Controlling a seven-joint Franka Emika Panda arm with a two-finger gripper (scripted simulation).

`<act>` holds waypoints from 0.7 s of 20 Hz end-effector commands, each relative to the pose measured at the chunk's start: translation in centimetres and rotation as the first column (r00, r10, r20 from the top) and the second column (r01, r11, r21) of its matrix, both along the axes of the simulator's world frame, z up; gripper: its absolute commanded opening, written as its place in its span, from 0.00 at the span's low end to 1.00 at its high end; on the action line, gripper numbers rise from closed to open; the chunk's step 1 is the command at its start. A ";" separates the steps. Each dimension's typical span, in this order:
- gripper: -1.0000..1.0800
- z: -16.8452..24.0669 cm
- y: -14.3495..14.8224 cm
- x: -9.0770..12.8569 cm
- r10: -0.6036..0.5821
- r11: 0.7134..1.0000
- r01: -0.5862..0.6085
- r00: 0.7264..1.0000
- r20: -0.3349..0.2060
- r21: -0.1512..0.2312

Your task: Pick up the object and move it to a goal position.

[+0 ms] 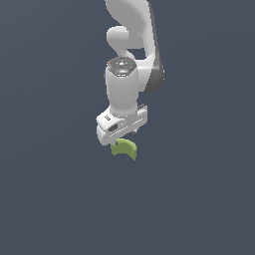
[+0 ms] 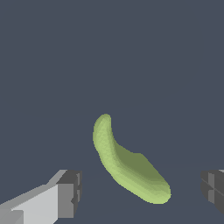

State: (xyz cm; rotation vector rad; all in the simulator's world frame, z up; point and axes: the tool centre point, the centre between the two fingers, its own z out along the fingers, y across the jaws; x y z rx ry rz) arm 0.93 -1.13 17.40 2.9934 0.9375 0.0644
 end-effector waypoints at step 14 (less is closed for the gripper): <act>0.96 -1.8 -0.3 -0.7 0.415 0.910 -0.415 0.909 -0.026 -0.013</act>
